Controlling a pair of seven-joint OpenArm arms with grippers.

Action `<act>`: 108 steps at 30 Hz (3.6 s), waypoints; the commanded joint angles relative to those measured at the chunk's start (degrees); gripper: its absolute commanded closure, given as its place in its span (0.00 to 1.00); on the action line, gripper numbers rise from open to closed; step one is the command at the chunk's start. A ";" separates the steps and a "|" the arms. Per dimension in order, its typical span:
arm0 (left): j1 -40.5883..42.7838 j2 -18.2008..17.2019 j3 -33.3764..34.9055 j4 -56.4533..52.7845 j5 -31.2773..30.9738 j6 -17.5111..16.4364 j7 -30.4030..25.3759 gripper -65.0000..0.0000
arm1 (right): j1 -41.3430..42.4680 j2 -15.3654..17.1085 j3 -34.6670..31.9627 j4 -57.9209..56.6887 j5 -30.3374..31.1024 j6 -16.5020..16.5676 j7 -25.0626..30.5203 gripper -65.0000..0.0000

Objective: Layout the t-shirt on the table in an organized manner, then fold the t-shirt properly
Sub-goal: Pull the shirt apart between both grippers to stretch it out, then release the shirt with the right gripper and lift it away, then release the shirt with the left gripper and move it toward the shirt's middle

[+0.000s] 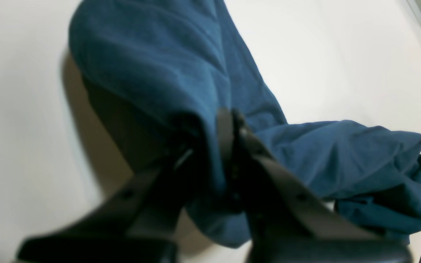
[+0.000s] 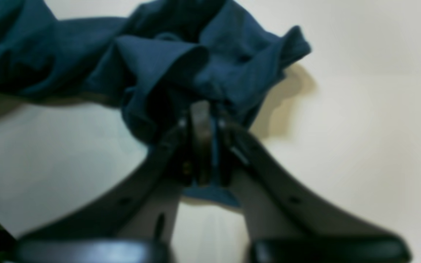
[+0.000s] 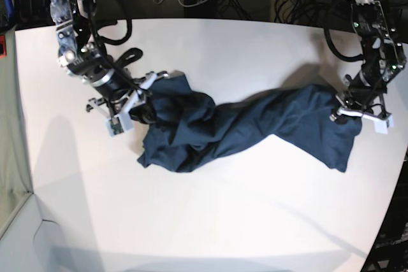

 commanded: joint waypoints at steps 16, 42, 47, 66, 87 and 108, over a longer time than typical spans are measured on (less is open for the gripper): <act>0.19 -0.71 -0.27 0.95 -0.56 -0.30 -0.69 1.00 | 5.13 -6.39 -5.77 -5.68 0.34 0.02 1.48 0.36; -3.94 -2.65 -0.36 -4.33 -0.56 -0.30 -1.30 1.00 | -6.74 -4.19 -7.96 9.52 0.70 0.20 1.48 1.00; -8.77 -5.55 -0.36 -4.33 -0.56 -0.30 -1.22 1.00 | -12.27 -0.50 -7.79 9.70 0.78 0.20 2.10 1.00; -13.17 -7.48 -0.36 -11.71 -0.65 -0.30 -0.86 0.99 | -17.37 2.58 0.74 9.26 0.43 8.46 1.57 1.00; -7.81 -6.87 -4.32 -12.59 -1.09 -0.30 4.85 0.48 | -9.29 -1.20 -0.32 8.03 0.43 8.81 -7.66 0.63; 0.11 6.14 14.50 11.06 5.86 -0.21 6.52 0.32 | -7.09 -0.85 -0.23 7.59 0.26 8.90 -7.84 0.63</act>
